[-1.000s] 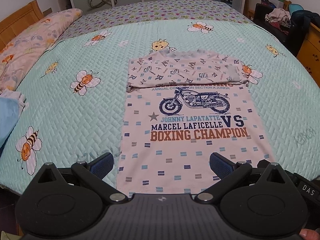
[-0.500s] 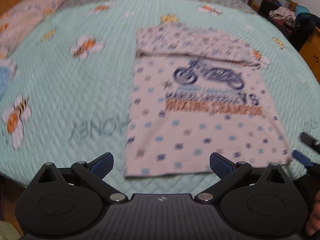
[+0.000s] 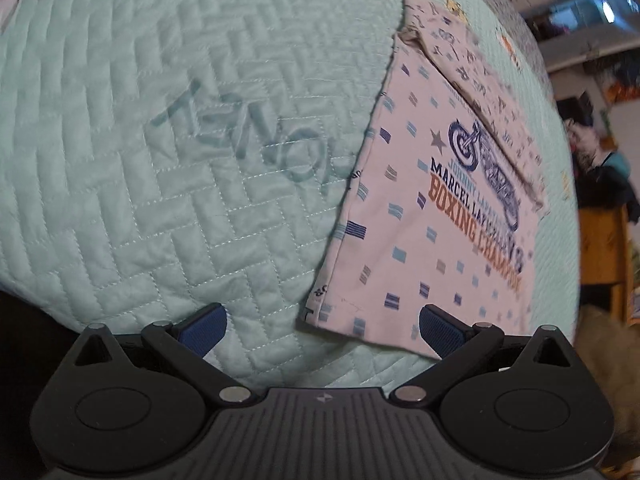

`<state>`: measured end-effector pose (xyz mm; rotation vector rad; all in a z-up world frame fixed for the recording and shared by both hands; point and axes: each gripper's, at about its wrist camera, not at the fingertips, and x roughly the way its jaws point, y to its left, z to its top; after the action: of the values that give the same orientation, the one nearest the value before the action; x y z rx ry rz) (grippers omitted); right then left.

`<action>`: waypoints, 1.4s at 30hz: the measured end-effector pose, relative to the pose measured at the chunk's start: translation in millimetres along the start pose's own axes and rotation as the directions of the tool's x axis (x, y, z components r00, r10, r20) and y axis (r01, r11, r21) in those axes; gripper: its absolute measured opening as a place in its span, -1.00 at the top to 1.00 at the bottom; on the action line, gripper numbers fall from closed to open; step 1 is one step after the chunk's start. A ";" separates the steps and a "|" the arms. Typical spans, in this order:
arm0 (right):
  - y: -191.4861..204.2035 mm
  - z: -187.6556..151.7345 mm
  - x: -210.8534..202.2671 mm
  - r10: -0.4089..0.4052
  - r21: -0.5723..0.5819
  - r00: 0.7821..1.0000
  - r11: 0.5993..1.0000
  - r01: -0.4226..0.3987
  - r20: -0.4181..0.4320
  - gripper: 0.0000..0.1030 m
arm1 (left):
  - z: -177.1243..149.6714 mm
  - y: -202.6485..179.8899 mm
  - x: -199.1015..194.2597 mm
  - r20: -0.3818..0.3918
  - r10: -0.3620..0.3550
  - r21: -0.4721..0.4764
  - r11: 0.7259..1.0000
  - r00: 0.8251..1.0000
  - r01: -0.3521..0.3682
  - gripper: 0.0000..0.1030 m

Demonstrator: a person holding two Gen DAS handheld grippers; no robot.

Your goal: Fold clothes

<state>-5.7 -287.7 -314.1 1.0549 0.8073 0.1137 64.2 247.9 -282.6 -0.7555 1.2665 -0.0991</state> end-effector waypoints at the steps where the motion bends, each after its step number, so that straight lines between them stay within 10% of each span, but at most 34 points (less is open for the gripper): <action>1: -0.1 0.0 0.3 -0.001 -0.002 1.000 1.000 0.001 -0.002 -0.61 | 0.6 1.9 1.4 -0.005 -0.016 -0.012 1.000 1.000 0.016 -0.98; 12: -1.9 1.5 -2.4 0.012 -0.002 1.000 1.000 -0.012 -0.010 -0.63 | 9.7 -13.3 30.7 -0.130 -0.194 -0.048 0.981 0.972 0.189 -0.98; 34: 3.0 0.3 11.3 0.056 -0.071 0.997 0.996 -0.060 -0.061 -0.61 | 9.1 -0.8 39.7 -0.026 -0.354 -0.110 0.930 0.935 0.350 -0.65; 36: 4.7 -0.3 16.2 0.056 -0.088 0.997 0.994 -0.061 -0.060 -0.49 | 8.4 -1.1 42.4 -0.019 -0.357 -0.112 0.929 0.934 0.353 -0.65; 40: 5.7 -4.1 24.8 0.023 -0.110 0.995 0.993 -0.033 -0.093 0.56 | 5.7 11.4 43.0 -0.002 -0.385 -0.135 0.914 0.923 0.382 -0.57; 42: 6.3 -6.0 29.2 0.006 -0.121 0.994 0.992 -0.019 -0.109 0.74 | 4.9 14.4 43.9 0.006 -0.397 -0.146 0.907 0.918 0.394 -0.57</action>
<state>13.1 -267.0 -326.1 0.9444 0.8812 0.2303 78.2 240.7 -326.4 -1.1359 1.1359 -0.3508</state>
